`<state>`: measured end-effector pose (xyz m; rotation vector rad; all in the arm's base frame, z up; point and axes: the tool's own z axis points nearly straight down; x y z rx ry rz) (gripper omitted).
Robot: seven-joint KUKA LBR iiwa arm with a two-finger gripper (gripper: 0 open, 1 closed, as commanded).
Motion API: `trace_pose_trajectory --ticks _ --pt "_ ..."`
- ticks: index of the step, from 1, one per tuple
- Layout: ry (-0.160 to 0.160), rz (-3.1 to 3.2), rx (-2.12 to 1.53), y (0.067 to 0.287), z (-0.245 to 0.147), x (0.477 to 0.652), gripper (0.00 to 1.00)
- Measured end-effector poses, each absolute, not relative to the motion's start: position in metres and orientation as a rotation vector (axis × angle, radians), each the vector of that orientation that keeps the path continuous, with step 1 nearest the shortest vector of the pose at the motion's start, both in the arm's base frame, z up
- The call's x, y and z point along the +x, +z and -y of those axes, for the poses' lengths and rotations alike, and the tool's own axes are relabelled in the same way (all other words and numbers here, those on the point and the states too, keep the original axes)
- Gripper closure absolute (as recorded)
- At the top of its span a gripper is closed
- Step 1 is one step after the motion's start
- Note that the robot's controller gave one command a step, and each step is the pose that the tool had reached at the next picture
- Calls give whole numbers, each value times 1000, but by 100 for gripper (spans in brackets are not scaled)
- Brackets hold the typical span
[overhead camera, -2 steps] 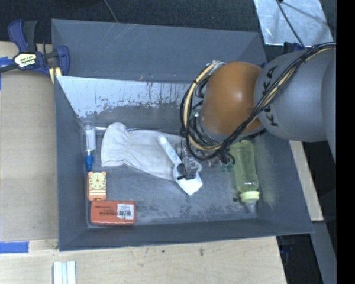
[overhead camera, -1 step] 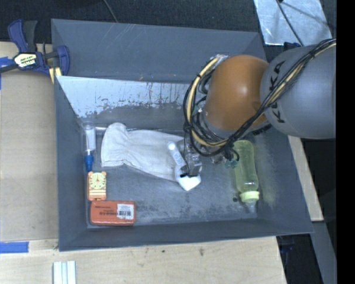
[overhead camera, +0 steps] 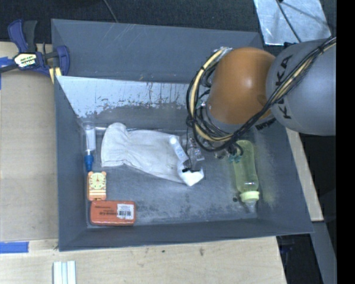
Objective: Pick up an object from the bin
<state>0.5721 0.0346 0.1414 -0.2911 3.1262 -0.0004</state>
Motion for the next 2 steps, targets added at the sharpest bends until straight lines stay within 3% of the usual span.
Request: trace_pose_trajectory --ticks 2 --pt "-1 -3124 -291 171 -35 573 100"
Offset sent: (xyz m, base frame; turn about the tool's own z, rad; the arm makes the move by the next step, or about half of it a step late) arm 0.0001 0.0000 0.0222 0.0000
